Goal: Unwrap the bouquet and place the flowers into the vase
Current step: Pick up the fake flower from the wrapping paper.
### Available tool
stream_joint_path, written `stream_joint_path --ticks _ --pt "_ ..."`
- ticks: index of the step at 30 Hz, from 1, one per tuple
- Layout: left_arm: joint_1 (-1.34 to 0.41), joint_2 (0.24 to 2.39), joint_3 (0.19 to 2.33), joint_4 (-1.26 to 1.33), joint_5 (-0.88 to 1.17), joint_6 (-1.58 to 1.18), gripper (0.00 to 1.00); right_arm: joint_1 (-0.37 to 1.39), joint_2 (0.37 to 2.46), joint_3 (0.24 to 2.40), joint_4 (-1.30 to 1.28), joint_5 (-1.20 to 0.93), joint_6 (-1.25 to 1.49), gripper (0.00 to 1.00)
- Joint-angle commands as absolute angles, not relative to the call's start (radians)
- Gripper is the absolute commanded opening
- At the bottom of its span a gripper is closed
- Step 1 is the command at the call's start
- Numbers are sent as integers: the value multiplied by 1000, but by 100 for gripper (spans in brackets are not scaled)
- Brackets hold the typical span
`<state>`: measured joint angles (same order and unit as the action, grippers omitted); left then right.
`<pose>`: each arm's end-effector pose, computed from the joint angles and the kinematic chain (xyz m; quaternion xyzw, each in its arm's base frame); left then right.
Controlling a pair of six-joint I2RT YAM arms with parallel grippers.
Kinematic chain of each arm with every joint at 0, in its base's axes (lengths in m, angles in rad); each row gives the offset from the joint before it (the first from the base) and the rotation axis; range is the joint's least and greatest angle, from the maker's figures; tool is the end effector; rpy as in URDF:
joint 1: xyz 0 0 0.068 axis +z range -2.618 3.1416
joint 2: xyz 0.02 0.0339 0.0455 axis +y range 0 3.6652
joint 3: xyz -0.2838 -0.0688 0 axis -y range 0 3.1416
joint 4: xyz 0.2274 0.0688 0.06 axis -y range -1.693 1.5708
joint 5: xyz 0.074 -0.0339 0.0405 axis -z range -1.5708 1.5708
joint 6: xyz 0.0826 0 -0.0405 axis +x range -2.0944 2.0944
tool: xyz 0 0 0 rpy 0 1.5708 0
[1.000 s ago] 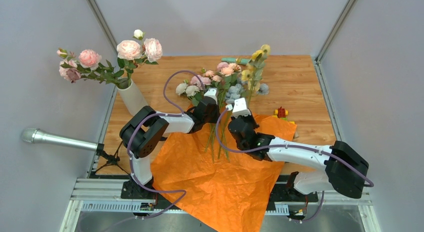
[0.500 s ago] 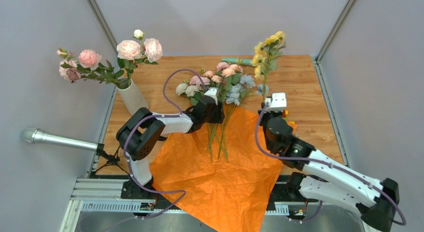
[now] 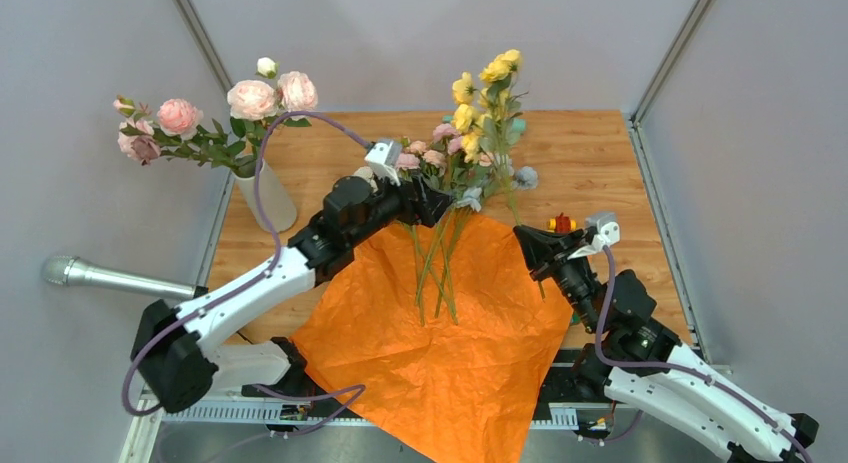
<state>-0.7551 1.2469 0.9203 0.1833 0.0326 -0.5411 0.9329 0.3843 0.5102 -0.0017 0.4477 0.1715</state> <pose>0.2306 -0.2208 0.3441 0.0913 0.7504 -0.4050 0.5144 0.1015 0.0769 0.3264 -0.0853 0.6610 0.2583 0.6994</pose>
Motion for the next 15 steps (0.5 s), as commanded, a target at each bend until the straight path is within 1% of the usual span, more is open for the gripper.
stream_joint_path --ticks 1,5,8,15 --pt "-802 1103 871 277 143 -691 91 937 393 485 110 243 221 0" --pt "-826 1041 840 374 197 -806 93 942 424 457 192 168 264 0" --pt "-837 1038 822 424 215 -845 95 951 444 443 239 137 281 0" --pt "-842 1099 829 399 215 -881 96 976 449 432 282 94 301 0"
